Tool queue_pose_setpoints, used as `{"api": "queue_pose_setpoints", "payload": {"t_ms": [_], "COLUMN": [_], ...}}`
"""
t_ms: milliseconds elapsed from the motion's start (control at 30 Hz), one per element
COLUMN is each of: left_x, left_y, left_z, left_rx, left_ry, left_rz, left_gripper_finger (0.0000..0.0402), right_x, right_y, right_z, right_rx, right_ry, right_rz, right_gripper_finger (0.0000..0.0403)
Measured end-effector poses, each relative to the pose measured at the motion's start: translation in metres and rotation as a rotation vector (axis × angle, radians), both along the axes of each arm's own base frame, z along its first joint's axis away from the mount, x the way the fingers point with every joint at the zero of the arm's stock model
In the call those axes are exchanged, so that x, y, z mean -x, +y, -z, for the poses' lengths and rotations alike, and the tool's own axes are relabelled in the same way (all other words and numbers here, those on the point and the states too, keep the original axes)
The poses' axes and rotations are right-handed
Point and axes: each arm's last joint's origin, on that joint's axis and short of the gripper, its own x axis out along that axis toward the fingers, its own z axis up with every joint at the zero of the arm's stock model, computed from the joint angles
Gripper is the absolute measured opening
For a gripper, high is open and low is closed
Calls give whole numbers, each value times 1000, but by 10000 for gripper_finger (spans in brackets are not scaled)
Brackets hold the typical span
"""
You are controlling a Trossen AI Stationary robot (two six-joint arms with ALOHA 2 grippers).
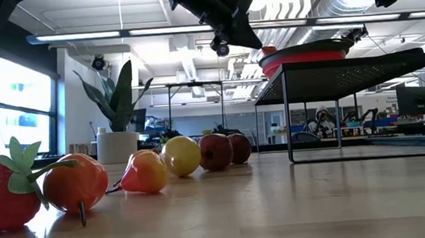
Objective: Pick & Place Fruit
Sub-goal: Put the pear into the strainer bowl on the shelf
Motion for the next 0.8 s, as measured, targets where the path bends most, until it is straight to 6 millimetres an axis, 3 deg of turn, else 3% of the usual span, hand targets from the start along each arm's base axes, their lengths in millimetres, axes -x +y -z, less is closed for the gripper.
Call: {"api": "queue_pose_setpoints", "payload": {"t_ms": [800], "left_x": [0], "left_y": [0], "left_z": [0], "left_rx": [1], "left_ry": [-2], "left_rz": [2], "left_gripper_finger": [17], "right_x": [0], "right_y": [0], "right_z": [0], "right_rx": [1], "right_ry": [0], "right_rz": [-1], "right_gripper_finger": [81]}}
